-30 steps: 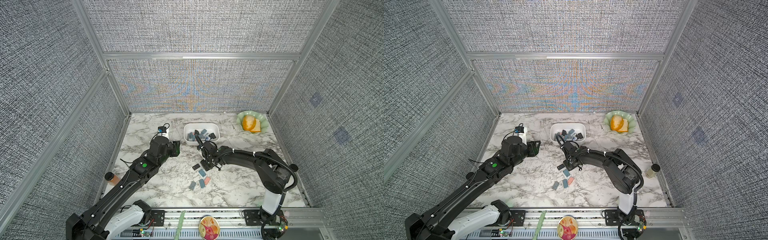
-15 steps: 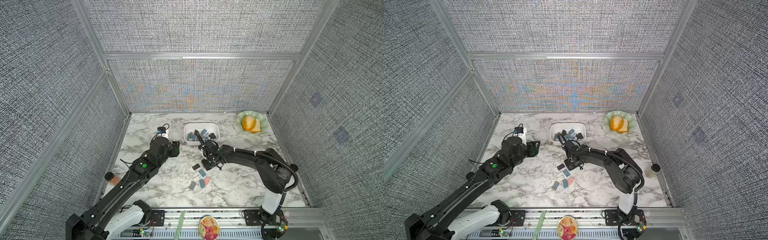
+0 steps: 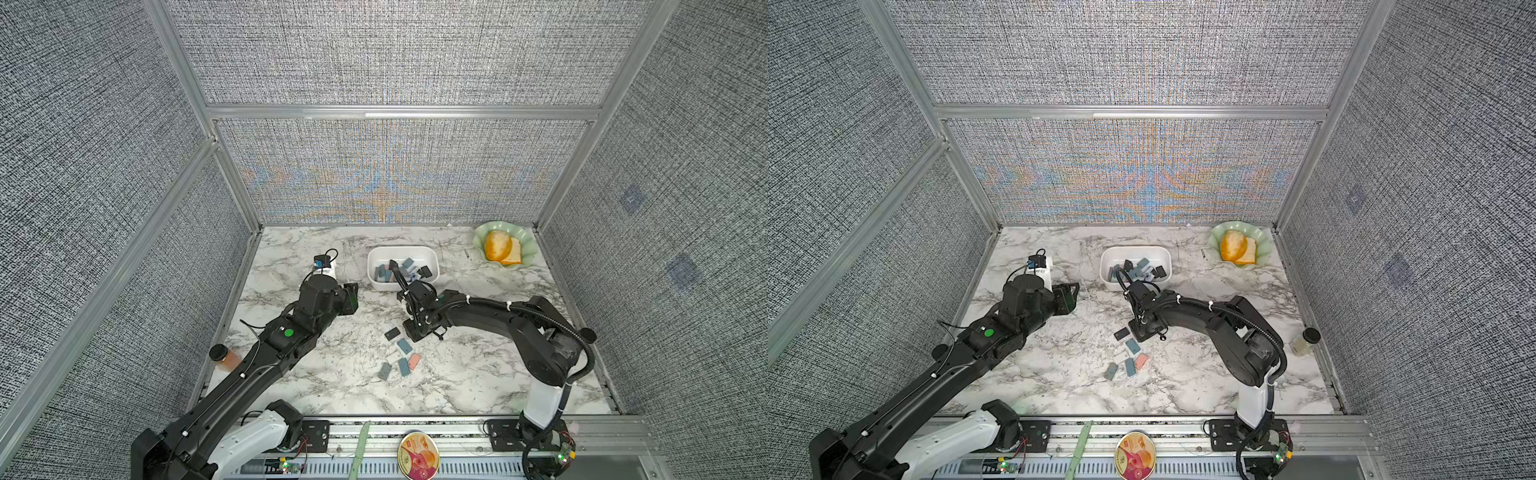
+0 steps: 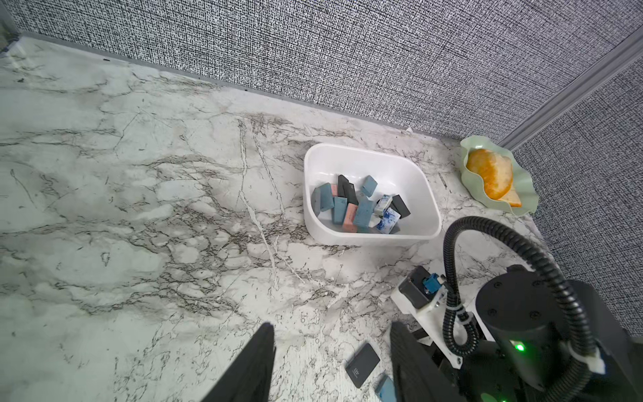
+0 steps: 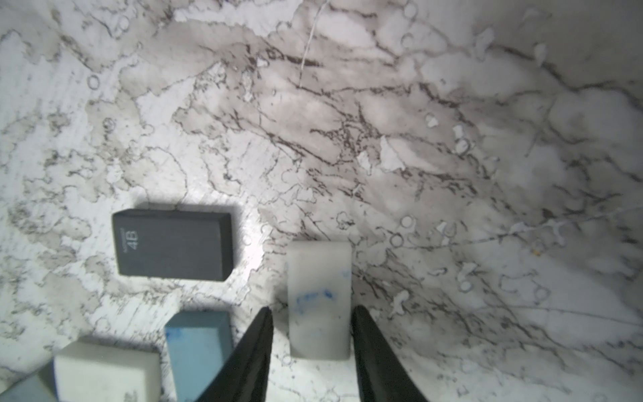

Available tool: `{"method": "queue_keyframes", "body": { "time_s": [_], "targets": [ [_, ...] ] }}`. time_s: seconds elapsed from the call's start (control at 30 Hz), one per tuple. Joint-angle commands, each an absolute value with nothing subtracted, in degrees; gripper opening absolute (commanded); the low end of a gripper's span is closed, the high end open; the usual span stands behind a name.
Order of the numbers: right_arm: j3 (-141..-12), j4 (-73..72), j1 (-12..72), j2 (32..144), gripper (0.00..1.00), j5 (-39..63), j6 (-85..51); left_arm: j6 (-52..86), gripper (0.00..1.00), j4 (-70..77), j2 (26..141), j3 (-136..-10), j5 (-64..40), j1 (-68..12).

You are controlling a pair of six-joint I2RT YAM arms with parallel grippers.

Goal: Put the eraser in the storage box
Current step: Pick up the eraser from the center of the board.

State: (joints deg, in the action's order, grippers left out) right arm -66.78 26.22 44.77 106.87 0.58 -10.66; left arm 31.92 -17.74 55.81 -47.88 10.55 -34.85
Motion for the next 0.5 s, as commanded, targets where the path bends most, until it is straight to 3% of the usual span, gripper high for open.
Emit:
{"method": "queue_keyframes", "body": {
  "time_s": [0.0, 0.2, 0.47],
  "targets": [
    [-66.89, 26.72, 44.82, 107.57, 0.41, 0.26, -11.37, 31.76, 0.55, -16.79, 55.45, -47.64, 11.16, -34.81],
    [-67.32, 27.28, 44.82, 107.28, 0.26, -0.29, -11.36, 31.58, 0.55, -16.69, 54.76, -47.29, 11.78, -34.8],
    [-69.55, 29.5, 44.67, 105.86, 0.26, -2.15, -10.29, 31.29, 0.55, -16.22, 54.36, -46.85, 11.87, -34.78]
  ]
}}
